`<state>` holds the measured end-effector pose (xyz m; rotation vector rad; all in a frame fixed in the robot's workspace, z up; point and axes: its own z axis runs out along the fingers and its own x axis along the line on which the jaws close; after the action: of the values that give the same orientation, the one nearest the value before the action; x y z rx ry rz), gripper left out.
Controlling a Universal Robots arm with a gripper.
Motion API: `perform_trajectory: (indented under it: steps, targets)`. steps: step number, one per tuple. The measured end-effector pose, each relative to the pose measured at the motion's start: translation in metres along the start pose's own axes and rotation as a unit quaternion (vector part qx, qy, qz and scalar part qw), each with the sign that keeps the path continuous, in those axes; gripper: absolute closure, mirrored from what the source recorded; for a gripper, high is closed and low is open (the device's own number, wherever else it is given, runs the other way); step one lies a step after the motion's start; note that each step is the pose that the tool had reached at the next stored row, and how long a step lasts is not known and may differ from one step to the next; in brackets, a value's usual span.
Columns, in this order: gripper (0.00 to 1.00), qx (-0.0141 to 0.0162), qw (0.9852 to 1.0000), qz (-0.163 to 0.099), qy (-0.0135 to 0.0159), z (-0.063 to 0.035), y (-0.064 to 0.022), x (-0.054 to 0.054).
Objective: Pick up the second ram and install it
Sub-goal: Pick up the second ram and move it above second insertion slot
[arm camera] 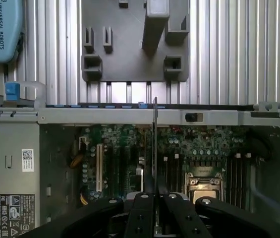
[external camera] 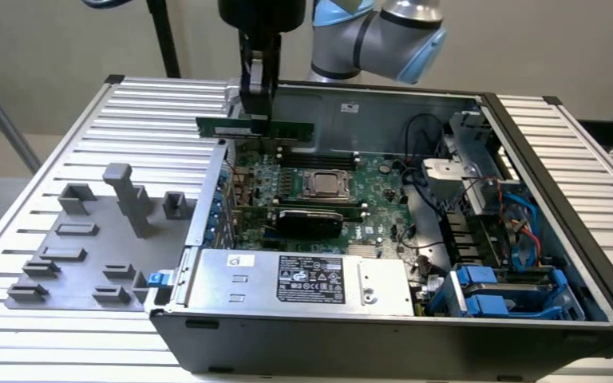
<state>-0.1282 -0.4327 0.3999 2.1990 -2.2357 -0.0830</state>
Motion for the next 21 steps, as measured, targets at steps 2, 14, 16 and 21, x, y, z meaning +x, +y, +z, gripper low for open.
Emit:
perform_trajectory:
  steps: [2,14,16,21]
  targets:
    - [0.87,0.0,1.0,0.0,0.0,0.0021,-0.0036,-0.007]
    - [0.87,0.0,1.0,0.0,0.0,0.021,-0.0366,-0.041]
    - [0.87,0.0,1.0,0.0,0.0,0.0242,-0.0452,-0.043]
    - [0.87,0.0,1.0,0.0,0.0,0.0326,-0.0645,-0.045]
